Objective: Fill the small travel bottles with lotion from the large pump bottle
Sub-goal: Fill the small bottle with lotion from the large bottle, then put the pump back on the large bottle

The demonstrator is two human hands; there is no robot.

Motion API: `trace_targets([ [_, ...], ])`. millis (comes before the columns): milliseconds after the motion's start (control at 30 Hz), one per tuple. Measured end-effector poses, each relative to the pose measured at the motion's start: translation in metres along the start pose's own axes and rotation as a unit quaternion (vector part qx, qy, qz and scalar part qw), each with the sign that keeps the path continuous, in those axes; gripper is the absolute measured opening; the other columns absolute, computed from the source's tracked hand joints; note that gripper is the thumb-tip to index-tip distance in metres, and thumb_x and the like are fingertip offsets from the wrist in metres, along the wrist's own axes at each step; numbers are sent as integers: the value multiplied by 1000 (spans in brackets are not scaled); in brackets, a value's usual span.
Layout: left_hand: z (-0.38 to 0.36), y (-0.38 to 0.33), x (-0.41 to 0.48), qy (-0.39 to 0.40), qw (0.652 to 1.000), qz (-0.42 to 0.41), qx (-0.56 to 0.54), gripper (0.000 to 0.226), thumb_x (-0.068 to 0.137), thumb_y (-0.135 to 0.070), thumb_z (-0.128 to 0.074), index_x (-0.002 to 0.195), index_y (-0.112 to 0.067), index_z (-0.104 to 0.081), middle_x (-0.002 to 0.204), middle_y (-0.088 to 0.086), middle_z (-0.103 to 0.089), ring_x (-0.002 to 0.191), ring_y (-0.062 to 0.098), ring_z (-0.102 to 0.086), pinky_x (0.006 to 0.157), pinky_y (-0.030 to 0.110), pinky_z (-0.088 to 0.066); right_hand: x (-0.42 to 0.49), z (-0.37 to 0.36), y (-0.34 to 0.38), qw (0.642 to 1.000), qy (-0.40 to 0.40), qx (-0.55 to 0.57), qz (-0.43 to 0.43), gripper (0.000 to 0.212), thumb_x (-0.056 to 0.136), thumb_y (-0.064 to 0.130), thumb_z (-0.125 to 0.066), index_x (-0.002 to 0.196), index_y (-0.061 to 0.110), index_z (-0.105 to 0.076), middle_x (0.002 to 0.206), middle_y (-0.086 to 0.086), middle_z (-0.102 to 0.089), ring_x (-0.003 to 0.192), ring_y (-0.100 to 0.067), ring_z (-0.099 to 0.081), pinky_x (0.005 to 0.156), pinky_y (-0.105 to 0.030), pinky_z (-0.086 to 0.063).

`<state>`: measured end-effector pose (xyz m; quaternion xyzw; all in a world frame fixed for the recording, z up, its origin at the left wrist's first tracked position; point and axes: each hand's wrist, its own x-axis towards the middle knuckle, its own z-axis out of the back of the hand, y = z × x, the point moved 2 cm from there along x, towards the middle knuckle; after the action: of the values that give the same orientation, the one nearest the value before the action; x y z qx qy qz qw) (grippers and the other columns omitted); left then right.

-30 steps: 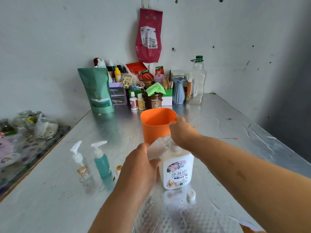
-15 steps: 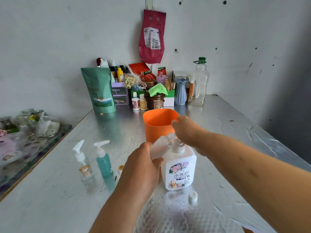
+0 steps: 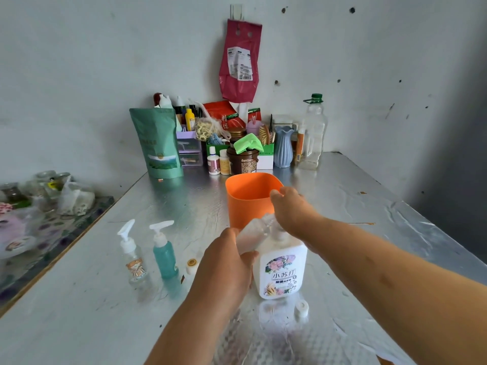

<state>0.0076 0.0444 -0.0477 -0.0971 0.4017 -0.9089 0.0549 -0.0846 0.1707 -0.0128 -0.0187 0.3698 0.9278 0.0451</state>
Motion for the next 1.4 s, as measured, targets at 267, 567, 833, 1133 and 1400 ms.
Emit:
trace_targets([
  [267, -6, 4, 2, 25, 993, 52, -102, 21, 93, -27, -62, 113, -22, -56, 104, -2, -67, 92, 13, -64, 69, 28, -49, -15, 10, 13, 988, 24, 148, 24, 72, 98, 60, -13, 147, 12, -34, 148, -18, -39, 137, -35, -34, 113, -47, -26],
  [567, -16, 19, 8, 66, 963, 93, -246, 21, 89, -17, -68, 109, -12, -64, 90, 5, -72, 84, 18, -71, 88, 48, -56, -21, 17, 7, 978, 57, 197, 29, 80, 94, 66, -18, 149, 9, -31, 149, -13, -39, 135, -31, -39, 112, -46, -31],
  [833, -19, 22, 8, 64, 950, 93, -289, 13, 90, -11, -66, 103, -13, -64, 93, 7, -72, 91, 24, -71, 92, 47, -55, -23, 21, -4, 980, 57, 181, 52, 65, 100, 56, -21, 135, 7, -46, 110, -10, -52, 100, -23, -47, 88, -35, -34],
  [1133, -13, 16, 6, 32, 963, 48, -263, 17, 90, -19, -67, 106, -23, -63, 96, -4, -74, 90, 16, -71, 90, 41, -56, -31, 22, -19, 972, 71, 208, 86, 50, 98, 59, -26, 109, 16, -50, 102, -3, -56, 95, -19, -52, 88, -34, -38],
  [1400, -10, 23, 2, 30, 895, 66, -439, 18, 94, -8, -58, 112, -7, -59, 106, 8, -70, 96, 20, -69, 85, 30, -55, -44, 7, -72, 967, 117, 205, 95, 74, 65, 59, -75, 126, 28, -45, 117, 14, -56, 96, 5, -55, 73, -16, -45],
])
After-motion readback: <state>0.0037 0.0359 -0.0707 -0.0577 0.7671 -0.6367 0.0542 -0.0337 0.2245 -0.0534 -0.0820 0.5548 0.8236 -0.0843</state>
